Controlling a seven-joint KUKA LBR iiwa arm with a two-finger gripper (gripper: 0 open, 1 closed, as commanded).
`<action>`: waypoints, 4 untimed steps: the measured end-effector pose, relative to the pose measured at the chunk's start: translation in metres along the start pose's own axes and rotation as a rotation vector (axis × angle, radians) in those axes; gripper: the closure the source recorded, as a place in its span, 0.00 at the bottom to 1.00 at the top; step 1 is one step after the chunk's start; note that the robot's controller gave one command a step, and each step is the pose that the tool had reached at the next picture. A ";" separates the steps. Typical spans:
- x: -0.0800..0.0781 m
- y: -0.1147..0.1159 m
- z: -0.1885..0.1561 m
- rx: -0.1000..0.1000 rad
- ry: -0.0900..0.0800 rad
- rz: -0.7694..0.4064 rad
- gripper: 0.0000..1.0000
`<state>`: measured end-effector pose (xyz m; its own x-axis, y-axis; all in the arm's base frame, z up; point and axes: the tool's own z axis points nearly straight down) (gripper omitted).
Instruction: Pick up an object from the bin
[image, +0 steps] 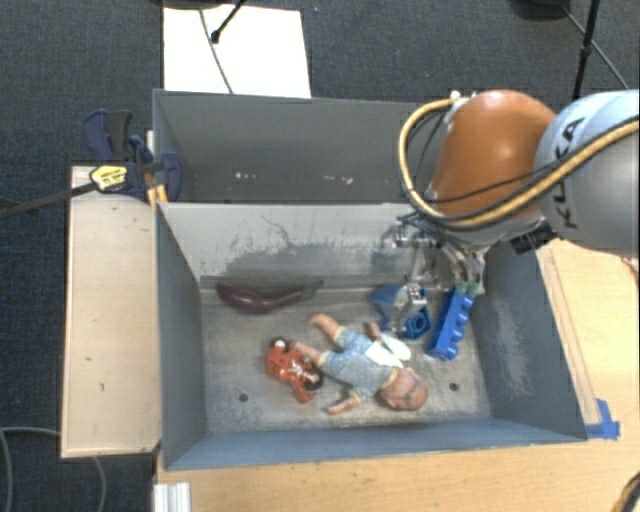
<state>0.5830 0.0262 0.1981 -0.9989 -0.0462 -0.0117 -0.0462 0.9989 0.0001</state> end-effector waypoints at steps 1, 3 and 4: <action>0.015 0.006 0.062 -0.001 0.005 -0.074 0.00; 0.026 0.008 0.115 0.000 0.012 -0.083 1.00; 0.033 0.022 -0.019 -0.001 0.009 -0.136 1.00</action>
Offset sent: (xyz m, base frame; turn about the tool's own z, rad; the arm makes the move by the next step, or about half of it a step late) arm -0.0291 0.0081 -0.1281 -0.0859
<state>0.5490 0.0465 0.2168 -0.9835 -0.1809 -0.0026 -0.1809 0.9835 0.0000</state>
